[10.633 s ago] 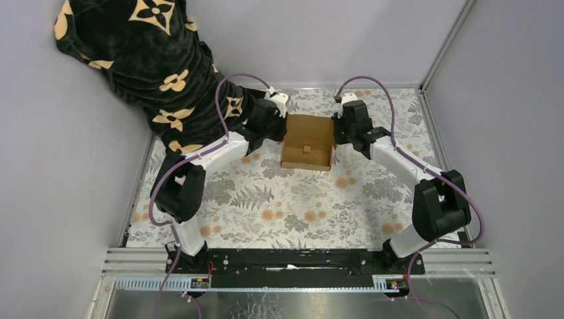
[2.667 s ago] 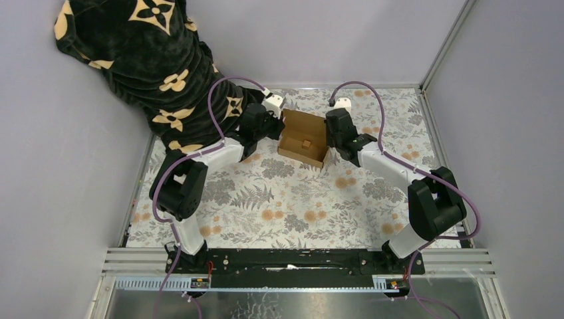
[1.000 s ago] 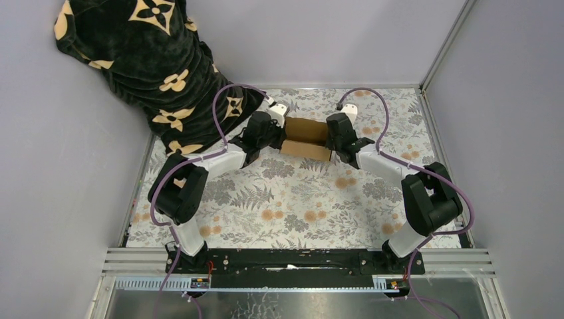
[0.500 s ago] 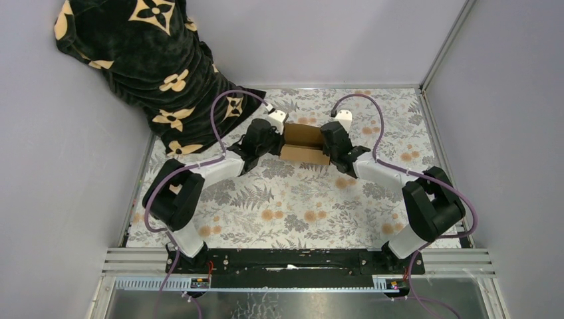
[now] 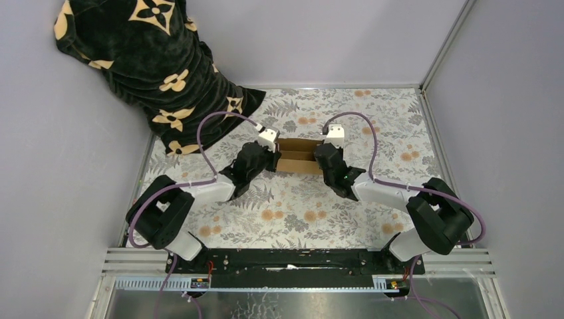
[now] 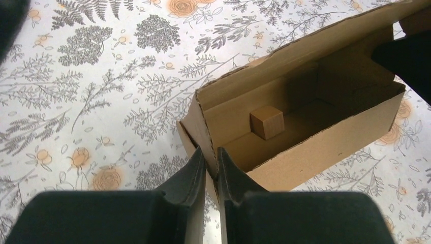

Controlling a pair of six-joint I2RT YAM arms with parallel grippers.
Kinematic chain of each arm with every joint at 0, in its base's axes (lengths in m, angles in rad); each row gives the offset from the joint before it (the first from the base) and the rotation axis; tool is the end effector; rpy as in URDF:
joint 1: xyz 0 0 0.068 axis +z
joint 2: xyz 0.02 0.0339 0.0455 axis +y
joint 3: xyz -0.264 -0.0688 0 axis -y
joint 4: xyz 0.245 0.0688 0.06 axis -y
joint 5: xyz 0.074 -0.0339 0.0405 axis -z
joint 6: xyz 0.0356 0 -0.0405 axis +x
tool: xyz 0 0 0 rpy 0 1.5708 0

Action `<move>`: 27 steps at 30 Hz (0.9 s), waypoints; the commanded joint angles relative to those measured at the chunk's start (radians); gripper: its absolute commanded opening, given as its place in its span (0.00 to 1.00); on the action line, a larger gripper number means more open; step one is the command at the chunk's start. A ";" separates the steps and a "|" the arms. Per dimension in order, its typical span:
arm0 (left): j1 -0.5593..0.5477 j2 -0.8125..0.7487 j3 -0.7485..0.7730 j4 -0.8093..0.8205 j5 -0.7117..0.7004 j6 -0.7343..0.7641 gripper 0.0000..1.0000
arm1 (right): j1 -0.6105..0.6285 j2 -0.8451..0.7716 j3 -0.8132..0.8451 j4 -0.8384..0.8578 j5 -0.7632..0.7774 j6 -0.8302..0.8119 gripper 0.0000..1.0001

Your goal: Fold the paper box

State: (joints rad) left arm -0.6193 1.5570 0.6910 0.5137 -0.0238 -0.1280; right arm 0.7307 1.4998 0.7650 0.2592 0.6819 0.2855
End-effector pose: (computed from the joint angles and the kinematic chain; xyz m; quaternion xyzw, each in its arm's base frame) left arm 0.2640 -0.1872 0.1919 0.1928 0.7971 -0.1998 0.5363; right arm 0.2485 0.1926 0.2106 -0.0078 0.8232 -0.0107 0.5676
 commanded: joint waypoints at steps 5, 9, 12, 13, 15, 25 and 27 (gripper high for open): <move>-0.084 -0.091 -0.205 0.276 -0.074 -0.090 0.16 | 0.128 -0.028 -0.134 0.231 0.122 -0.112 0.00; -0.102 -0.122 -0.301 0.385 -0.110 -0.129 0.16 | 0.179 -0.018 -0.202 0.324 0.193 -0.133 0.00; -0.112 -0.134 -0.350 0.444 -0.140 -0.152 0.16 | 0.201 -0.015 -0.246 0.384 0.224 -0.142 0.00; -0.116 -0.137 -0.360 0.455 -0.145 -0.157 0.16 | 0.209 -0.016 -0.260 0.404 0.234 -0.149 0.00; -0.124 -0.144 -0.383 0.471 -0.156 -0.168 0.19 | 0.219 -0.019 -0.277 0.428 0.244 -0.160 0.00; -0.169 -0.189 -0.462 0.502 -0.237 -0.207 0.29 | 0.268 -0.031 -0.339 0.523 0.315 -0.212 0.00; -0.171 -0.201 -0.476 0.503 -0.244 -0.216 0.33 | 0.276 -0.032 -0.351 0.539 0.326 -0.224 0.00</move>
State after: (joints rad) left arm -0.7784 1.3823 0.2474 0.9436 -0.2207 -0.3145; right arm 0.9855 1.4738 0.4484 0.7929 0.9546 0.1188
